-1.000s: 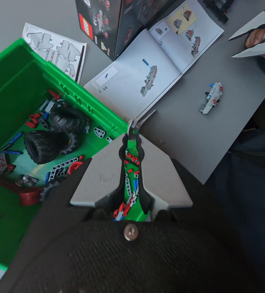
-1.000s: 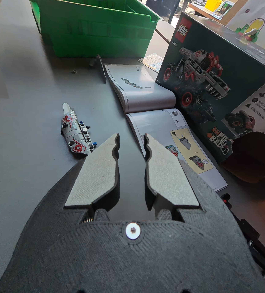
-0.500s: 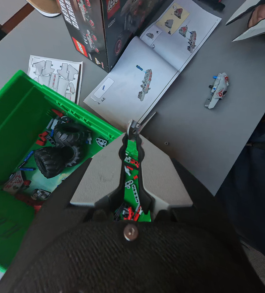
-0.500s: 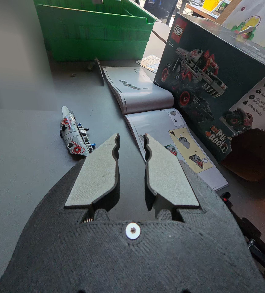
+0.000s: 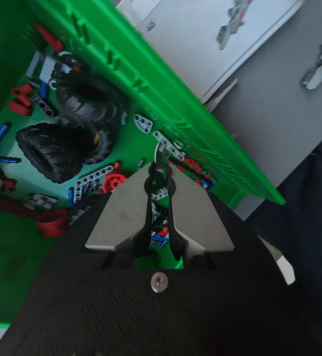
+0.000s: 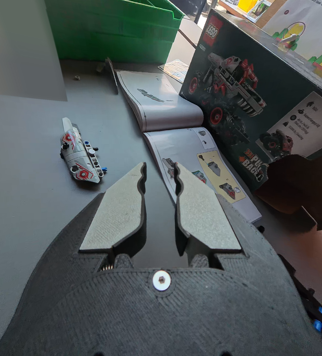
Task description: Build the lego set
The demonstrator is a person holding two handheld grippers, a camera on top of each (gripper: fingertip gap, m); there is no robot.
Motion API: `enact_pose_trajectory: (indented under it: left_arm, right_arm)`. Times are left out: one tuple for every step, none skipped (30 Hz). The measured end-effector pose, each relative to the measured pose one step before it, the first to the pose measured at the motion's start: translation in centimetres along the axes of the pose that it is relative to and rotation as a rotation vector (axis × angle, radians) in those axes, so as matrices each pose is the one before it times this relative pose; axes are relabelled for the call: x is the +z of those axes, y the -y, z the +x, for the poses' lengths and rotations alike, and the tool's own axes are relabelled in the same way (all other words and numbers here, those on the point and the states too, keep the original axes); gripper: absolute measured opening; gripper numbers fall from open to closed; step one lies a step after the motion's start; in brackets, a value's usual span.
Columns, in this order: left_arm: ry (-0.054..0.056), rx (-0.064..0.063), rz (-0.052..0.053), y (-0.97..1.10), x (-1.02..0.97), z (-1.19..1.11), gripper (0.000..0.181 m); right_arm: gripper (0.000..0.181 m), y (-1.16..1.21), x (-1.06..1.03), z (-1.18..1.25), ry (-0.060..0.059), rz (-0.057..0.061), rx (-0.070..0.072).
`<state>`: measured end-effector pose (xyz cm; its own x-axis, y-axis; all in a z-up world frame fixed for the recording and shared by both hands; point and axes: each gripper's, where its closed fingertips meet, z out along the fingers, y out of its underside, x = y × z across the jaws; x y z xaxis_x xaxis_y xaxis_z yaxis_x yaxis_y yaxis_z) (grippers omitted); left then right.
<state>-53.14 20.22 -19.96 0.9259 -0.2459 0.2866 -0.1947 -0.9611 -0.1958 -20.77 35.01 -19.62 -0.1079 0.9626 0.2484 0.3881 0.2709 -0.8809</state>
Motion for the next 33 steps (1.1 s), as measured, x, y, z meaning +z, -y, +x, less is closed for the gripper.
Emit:
enact_pose_trajectory:
  left_arm:
    - [0.0063, -0.0075, -0.0232, -0.060, 0.601, -1.016, 0.010]
    - [-0.0179, -0.0033, -0.0162, -0.052, 0.557, -0.411, 0.028]
    - [0.0008, -0.0109, -0.0024, 0.139, 0.295, -0.514, 0.050]
    - [0.0131, -0.0044, 0.0248, 0.403, -0.132, -0.427, 0.054]
    - [0.0164, 0.0191, 0.0611, 0.639, -0.642, -0.121, 0.056]
    - [0.0220, 0.0338, 0.0949, 0.848, -1.145, 0.088, 0.059]
    - [0.0090, 0.0289, 0.0971, 0.700, -1.523, 0.397, 0.055]
    - [-0.0018, 0.0218, 0.0871, 0.473, -1.736, 0.629, 0.052]
    - [0.0057, 0.0221, 0.0786, 0.309, -1.852, 0.555, 0.051]
    - [0.0279, 0.0232, 0.0714, 0.177, -1.866, 0.194, 0.052]
    - [0.0460, 0.0252, 0.0540, -0.069, -1.745, -0.224, 0.054]
    - [0.0585, 0.0215, 0.0345, -0.316, -1.511, -0.615, 0.054]
    - [0.0611, 0.0159, 0.0163, -0.477, -1.195, -0.889, 0.051]
    - [0.0561, 0.0040, 0.0081, -0.522, -0.888, -1.020, 0.050]
    - [0.0418, -0.0047, 0.0066, -0.490, -0.634, -0.913, 0.051]
    - [0.0302, -0.0045, 0.0121, -0.335, -0.446, -0.768, 0.053]
    - [0.0235, -0.0016, 0.0222, -0.131, -0.321, -0.645, 0.053]
    - [0.0171, -0.0042, 0.0211, -0.082, -0.180, -0.515, 0.053]
    - [0.0108, -0.0077, 0.0133, -0.129, -0.045, -0.404, 0.053]
    - [0.0096, -0.0066, 0.0028, -0.239, 0.072, -0.338, 0.054]
    - [0.0121, -0.0038, 0.0008, -0.222, 0.163, -0.311, 0.054]
    - [0.0096, -0.0015, -0.0037, -0.250, 0.194, -0.216, 0.054]
    - [0.0082, -0.0025, -0.0116, -0.302, 0.215, -0.125, 0.054]
    - [0.0030, -0.0019, -0.0159, -0.319, 0.216, 0.031, 0.054]
    - [-0.0018, 0.0001, -0.0165, -0.275, 0.208, 0.159, 0.054]
    - [-0.0021, 0.0032, -0.0187, -0.240, 0.174, 0.201, 0.053]
    - [0.0066, 0.0068, -0.0236, -0.239, 0.134, 0.035, 0.053]
    - [0.0143, 0.0076, -0.0208, -0.115, 0.140, -0.139, 0.051]
    - [0.0064, 0.0029, -0.0121, 0.144, 0.268, -0.102, 0.049]
    - [-0.0101, -0.0003, -0.0183, 0.190, 0.511, 0.107, 0.045]
    - [-0.0193, 0.0105, -0.0436, 0.016, 0.835, 0.247, 0.045]
    - [-0.0069, 0.0371, -0.0588, 0.000, 1.061, 0.073, 0.045]
    - [0.0183, 0.0594, -0.0653, 0.082, 1.172, -0.343, 0.045]
  right_arm:
    - [0.025, -0.137, -0.022, 0.350, -0.0207, -0.0048, -0.0041]
    - [0.024, -0.164, -0.019, 0.361, -0.0211, -0.0053, 0.0002]
    - [0.024, -0.221, 0.029, 0.345, -0.0199, -0.0077, 0.0031]
    - [0.024, -0.306, 0.064, 0.379, -0.0217, -0.0113, 0.0039]
    - [0.023, -0.395, 0.075, 0.438, -0.0254, -0.0154, 0.0050]
    - [0.023, -0.410, 0.044, 0.458, -0.0264, -0.0178, 0.0073]
    - [0.023, -0.285, -0.012, 0.444, -0.0269, -0.0116, 0.0078]
    - [0.022, -0.104, -0.077, 0.452, -0.0279, -0.0022, 0.0095]
    - [0.023, 0.014, -0.088, 0.453, -0.0269, 0.0023, 0.0141]
    - [0.023, 0.043, -0.074, 0.457, -0.0249, 0.0026, 0.0166]
    - [0.023, 0.048, -0.035, 0.529, -0.0268, 0.0023, 0.0150]
    - [0.023, 0.050, 0.006, 0.573, -0.0277, 0.0021, 0.0123]
    - [0.023, 0.052, 0.028, 0.559, -0.0250, 0.0019, 0.0112]
    - [0.023, 0.049, 0.060, 0.550, -0.0230, 0.0022, 0.0116]
    - [0.023, 0.048, 0.080, 0.441, -0.0172, 0.0026, 0.0116]
    - [0.023, 0.021, 0.102, 0.308, -0.0099, 0.0020, 0.0095]
    - [0.023, -0.073, 0.127, 0.221, -0.0072, -0.0024, 0.0063]
    - [0.024, -0.165, 0.156, 0.180, -0.0076, -0.0077, 0.0023]
    - [0.024, -0.194, 0.142, 0.068, -0.0041, -0.0093, -0.0013]
    - [0.024, -0.217, 0.141, -0.033, 0.0008, -0.0095, -0.0018]
    - [0.024, -0.224, 0.142, -0.078, 0.0037, -0.0100, 0.0002]
    - [0.024, -0.192, 0.135, -0.088, 0.0049, -0.0089, 0.0004]
    - [0.024, -0.082, 0.106, -0.097, 0.0049, -0.0046, -0.0016]
    - [0.024, 0.019, 0.065, -0.130, 0.0059, 0.0003, -0.0029]
    - [0.024, 0.068, 0.048, -0.161, 0.0080, 0.0025, -0.0020]
    - [0.025, 0.092, 0.027, -0.211, 0.0100, 0.0039, -0.0016]
    - [0.024, 0.106, 0.022, -0.254, 0.0115, 0.0047, -0.0025]
    - [0.025, 0.102, 0.022, -0.258, 0.0120, 0.0043, -0.0028]
    - [0.025, 0.096, 0.024, -0.261, 0.0123, 0.0040, -0.0017]
    - [0.024, 0.128, 0.038, -0.261, 0.0129, 0.0048, 0.0003]
    - [0.024, 0.121, 0.058, -0.275, 0.0141, 0.0049, 0.0018]
    - [0.024, 0.103, 0.081, -0.317, 0.0171, 0.0033, 0.0020]
    - [0.024, 0.097, 0.082, -0.354, 0.0198, 0.0026, 0.0005]
